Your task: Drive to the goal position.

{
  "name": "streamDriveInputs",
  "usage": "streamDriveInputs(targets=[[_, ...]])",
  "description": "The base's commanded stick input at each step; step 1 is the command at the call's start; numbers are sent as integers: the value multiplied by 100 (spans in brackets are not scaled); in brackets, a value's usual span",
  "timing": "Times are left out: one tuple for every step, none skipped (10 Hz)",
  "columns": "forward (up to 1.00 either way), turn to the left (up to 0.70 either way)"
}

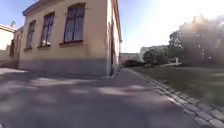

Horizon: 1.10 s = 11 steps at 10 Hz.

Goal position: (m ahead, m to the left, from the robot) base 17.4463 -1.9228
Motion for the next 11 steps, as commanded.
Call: streamDriveInputs(targets=[[70,-34],[70,-32],[70,0],[70,0],[70,0],[70,0],[70,0],[70,0],[70,0],[70,0],[70,0]])
